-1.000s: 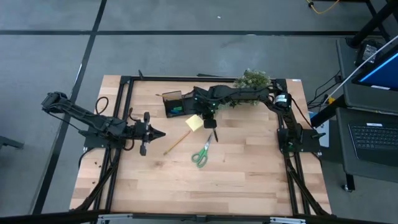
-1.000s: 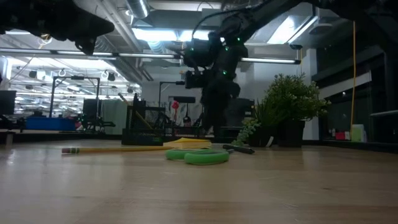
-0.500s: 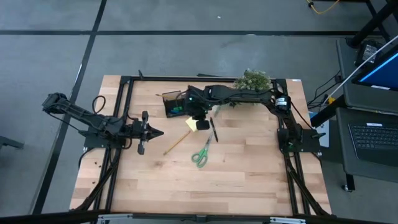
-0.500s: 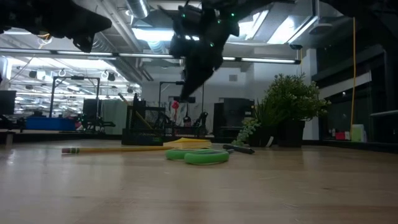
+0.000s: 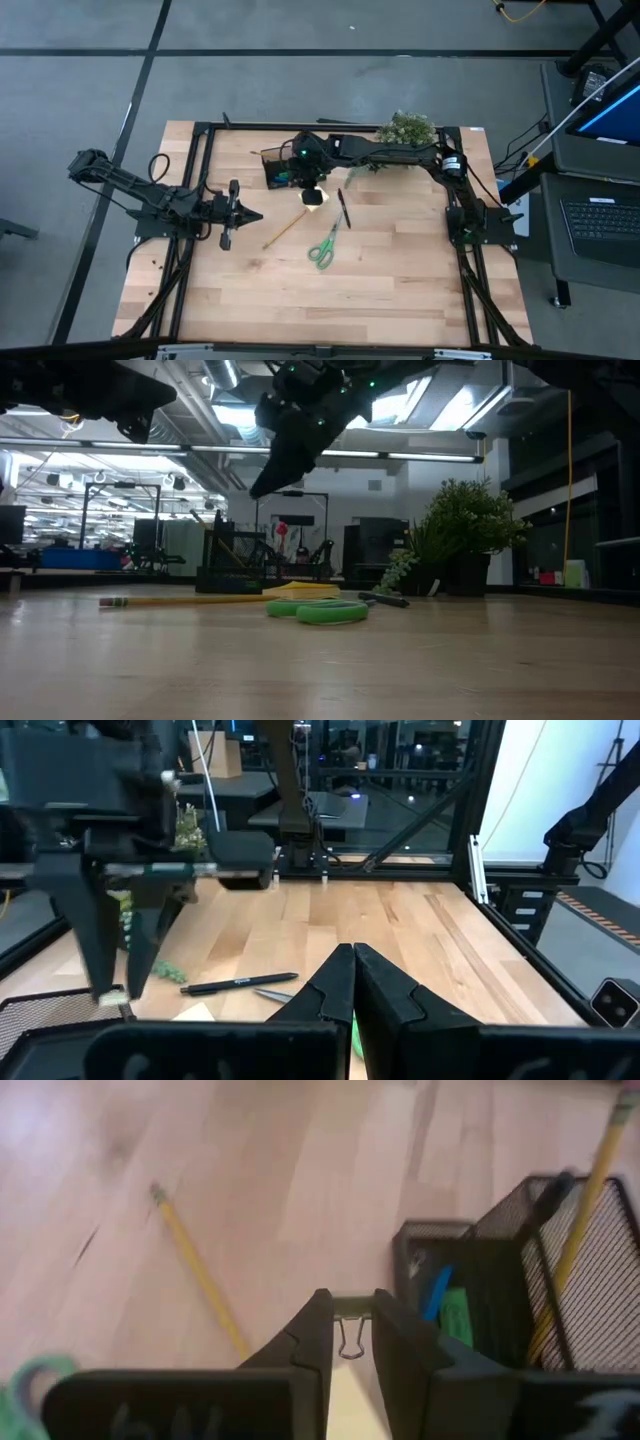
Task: Pick and place office supplies into organizer
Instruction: Put the yellow paper clip into the black desk organizer
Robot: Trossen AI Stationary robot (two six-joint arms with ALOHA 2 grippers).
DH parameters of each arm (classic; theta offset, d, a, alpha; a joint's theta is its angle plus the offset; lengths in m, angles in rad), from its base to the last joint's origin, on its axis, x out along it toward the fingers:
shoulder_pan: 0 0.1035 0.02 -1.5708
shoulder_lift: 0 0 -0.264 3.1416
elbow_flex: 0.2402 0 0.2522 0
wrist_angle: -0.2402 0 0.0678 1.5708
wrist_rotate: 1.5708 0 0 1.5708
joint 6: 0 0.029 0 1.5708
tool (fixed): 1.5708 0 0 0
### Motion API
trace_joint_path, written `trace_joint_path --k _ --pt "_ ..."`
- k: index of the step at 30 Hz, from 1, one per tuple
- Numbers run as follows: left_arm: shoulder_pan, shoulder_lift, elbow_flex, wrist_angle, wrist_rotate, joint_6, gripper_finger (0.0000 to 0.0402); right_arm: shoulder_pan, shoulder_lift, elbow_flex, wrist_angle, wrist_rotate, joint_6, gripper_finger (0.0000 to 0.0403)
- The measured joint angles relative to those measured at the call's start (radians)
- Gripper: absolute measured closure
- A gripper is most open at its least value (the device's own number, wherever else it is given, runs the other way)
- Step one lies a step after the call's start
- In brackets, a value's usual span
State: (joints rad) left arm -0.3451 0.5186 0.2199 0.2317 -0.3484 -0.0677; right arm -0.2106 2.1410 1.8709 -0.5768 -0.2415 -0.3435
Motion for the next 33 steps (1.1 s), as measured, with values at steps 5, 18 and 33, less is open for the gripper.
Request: trace_joint_path --k 5,18,33 --pt "0.0 0.0 0.0 0.0 0.002 0.0 0.04 -0.015 0.019 -0.001 0.023 -0.019 0.022 0.034" --pt "0.0 0.0 0.0 -0.005 0.008 0.003 0.04 -0.065 0.079 -0.002 0.155 -0.025 0.06 0.0339" --pt "0.0 0.0 0.0 -0.025 0.01 0.0 0.04 -0.067 0.18 -0.002 0.319 -0.06 0.104 0.0339"
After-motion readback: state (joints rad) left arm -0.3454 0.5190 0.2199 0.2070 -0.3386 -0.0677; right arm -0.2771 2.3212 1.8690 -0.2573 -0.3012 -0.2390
